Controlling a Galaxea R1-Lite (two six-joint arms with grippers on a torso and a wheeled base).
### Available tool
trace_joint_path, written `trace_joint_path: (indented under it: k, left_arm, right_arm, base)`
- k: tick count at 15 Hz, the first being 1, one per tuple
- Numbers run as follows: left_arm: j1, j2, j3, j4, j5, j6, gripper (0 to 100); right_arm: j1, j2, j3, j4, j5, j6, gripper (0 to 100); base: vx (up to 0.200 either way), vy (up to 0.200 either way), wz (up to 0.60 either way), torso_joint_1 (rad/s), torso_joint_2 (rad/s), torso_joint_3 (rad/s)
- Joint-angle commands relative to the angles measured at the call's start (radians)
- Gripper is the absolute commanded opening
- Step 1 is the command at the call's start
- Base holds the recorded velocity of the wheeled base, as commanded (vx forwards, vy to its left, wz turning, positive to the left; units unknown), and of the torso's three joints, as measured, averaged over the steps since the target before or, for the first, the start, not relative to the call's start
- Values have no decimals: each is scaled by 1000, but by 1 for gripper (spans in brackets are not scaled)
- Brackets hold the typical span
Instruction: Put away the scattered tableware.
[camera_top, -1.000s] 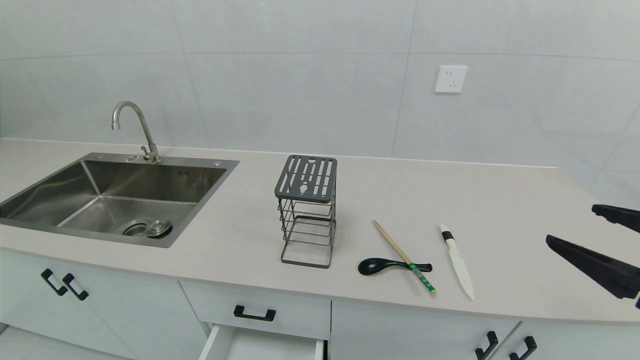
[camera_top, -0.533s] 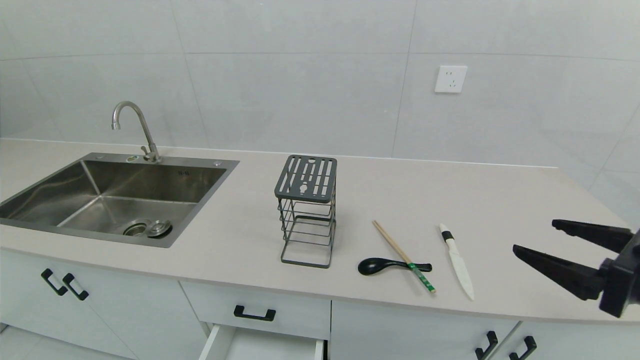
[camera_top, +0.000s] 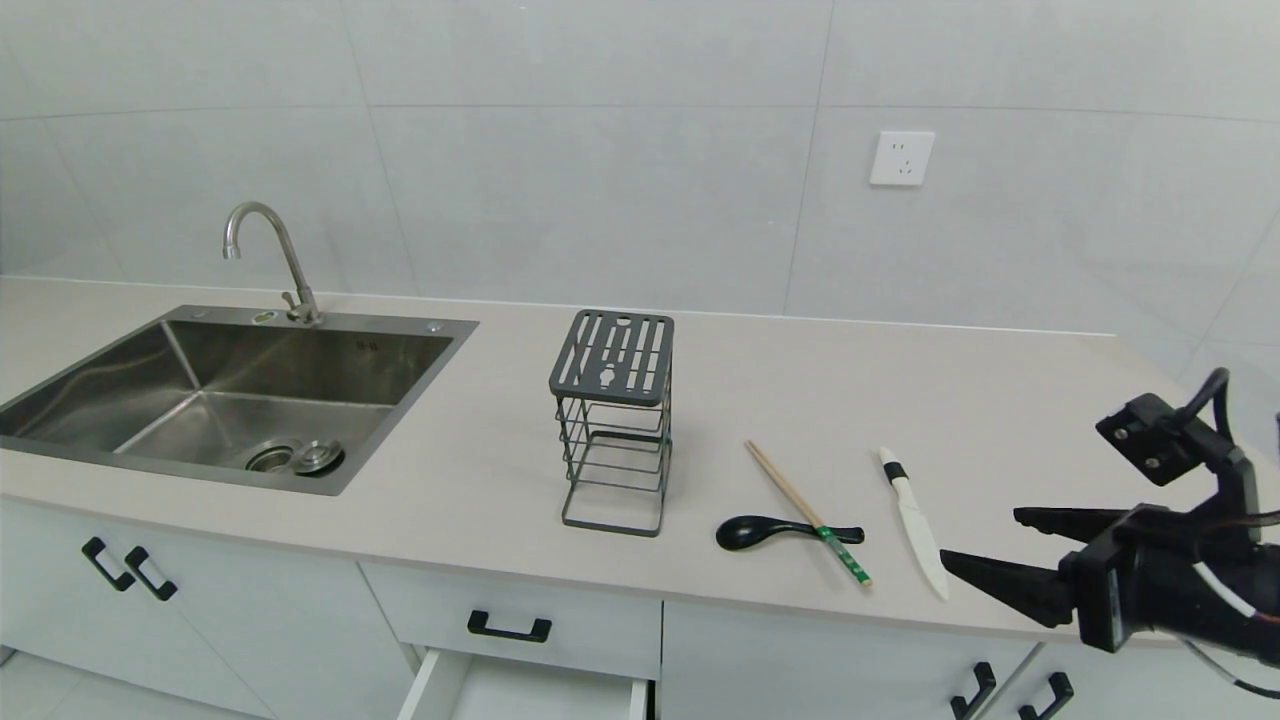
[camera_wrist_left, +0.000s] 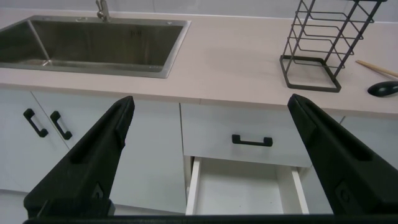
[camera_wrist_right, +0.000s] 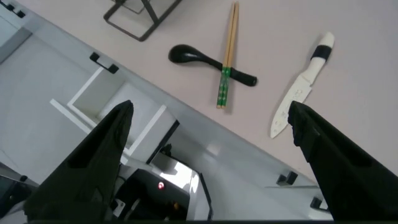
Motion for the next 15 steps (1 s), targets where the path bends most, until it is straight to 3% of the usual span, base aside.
trace_joint_path:
  k: [1,4,6,11,15]
  left_arm:
    - [0,0,0,0,0,0,100]
    - [0,0,0,0,0,0,100]
    - [0,0,0,0,0,0,100]
    - [0,0,0,0,0,0,100]
    - [0,0,0,0,0,0,100]
  right_arm:
    - [11,110,-38,0,0,-2,100]
    - [32,225,-81,-78,-7,-5,100]
    - [45,270,-91,-156,-86,-14,100]
    - [61,340,-61,-150,-188,15,100]
    - [89,440,-64,-159,-190,20,100]
  base:
    - [0,0,0,0,0,0]
    - [0,0,0,0,0,0]
    - [0,0,0,0,0,0]
    - [0,0,0,0,0,0]
    - [0,0,0,0,0,0]
